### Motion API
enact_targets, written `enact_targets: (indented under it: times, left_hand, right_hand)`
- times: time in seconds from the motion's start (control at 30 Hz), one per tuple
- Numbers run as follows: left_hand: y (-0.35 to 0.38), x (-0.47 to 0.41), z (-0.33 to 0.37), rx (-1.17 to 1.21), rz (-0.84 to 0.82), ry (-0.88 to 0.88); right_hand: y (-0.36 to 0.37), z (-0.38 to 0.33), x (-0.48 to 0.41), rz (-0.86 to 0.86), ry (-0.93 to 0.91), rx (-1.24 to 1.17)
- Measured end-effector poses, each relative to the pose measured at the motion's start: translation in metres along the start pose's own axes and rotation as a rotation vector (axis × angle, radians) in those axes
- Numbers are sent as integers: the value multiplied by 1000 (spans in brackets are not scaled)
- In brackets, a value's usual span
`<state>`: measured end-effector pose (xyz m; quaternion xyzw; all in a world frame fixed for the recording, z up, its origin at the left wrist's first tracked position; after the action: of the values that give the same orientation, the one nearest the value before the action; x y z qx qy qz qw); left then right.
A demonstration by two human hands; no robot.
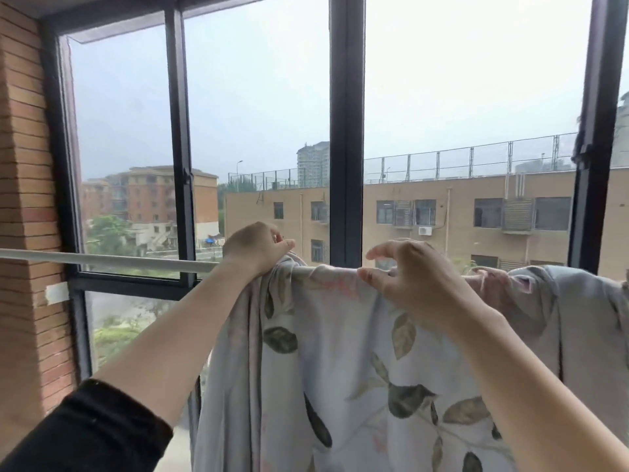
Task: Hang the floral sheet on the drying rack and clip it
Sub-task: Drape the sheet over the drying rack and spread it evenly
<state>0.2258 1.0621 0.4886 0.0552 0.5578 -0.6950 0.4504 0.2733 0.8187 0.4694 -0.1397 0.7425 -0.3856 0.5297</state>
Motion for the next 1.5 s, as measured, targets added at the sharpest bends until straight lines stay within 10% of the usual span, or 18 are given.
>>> enact_targets:
  times: [0.7, 1.0, 1.5]
  left_hand:
    - [-9, 0, -46, 469, -140, 261]
    - [-13, 41, -118, 770, 103, 191]
    - [94, 128, -128, 1023, -582, -83]
  right_hand:
    - [81, -65, -39, 102, 203, 147]
    - [75, -59, -36, 90, 216, 141]
    - [75, -48, -37, 116, 175, 138]
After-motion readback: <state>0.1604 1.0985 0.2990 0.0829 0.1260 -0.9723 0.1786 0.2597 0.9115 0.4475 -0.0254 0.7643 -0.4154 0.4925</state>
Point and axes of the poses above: each hand's wrist, its own x-axis away from the middle knuckle, its own y-axis out of the palm, z = x × y, the point moved 4 cm from there along -x, towards the middle knuckle, and after that the axes turned 8 degrees about -y, right-handed, at the moved point
